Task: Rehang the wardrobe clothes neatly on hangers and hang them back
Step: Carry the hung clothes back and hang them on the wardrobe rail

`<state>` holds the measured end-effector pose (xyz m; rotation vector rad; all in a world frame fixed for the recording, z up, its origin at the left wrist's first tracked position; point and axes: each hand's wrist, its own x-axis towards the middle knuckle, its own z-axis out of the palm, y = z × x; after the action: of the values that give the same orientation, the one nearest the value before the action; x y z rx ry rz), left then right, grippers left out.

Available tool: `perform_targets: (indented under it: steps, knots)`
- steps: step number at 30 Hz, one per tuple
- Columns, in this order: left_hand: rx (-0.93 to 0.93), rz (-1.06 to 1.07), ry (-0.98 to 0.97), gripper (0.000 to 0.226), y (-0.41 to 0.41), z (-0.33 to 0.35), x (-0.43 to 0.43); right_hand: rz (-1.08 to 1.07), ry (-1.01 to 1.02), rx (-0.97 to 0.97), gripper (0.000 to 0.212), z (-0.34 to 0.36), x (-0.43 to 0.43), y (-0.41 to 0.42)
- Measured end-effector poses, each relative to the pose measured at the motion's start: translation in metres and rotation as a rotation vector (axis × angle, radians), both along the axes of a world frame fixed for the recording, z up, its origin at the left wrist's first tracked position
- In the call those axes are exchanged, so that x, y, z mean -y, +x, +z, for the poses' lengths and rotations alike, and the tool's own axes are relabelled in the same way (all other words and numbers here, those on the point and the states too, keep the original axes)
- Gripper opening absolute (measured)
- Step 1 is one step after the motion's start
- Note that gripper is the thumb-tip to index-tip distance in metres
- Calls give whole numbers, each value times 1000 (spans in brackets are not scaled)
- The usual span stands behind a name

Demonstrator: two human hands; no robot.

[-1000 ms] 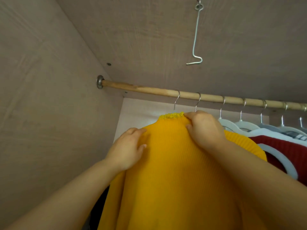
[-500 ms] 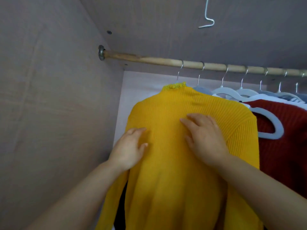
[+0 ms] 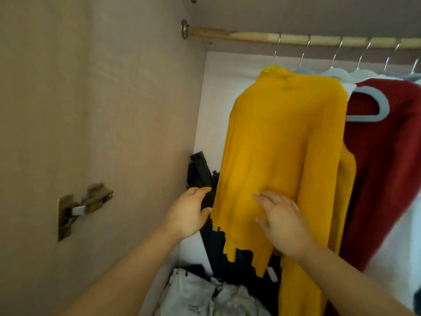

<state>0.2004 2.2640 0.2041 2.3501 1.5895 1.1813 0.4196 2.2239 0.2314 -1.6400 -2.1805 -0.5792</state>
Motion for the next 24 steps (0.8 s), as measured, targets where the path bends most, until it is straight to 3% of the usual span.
perform_targets:
  steps: [5,9,18,24]
  knots:
    - [-55,106,-131,57,-12,-38,95,61,-87,-80,57,-43,69,-5]
    - [-89,155,-129,55,-22,-49,171,125,-85,-92,57,-56,122,-10]
    - [-128,326,126,54,-53,-4,293,202,-2,-146,58,-30,228,-50]
    - [-71,260,257,55,-81,12,376,167,93,-224,57,-14,310,-92]
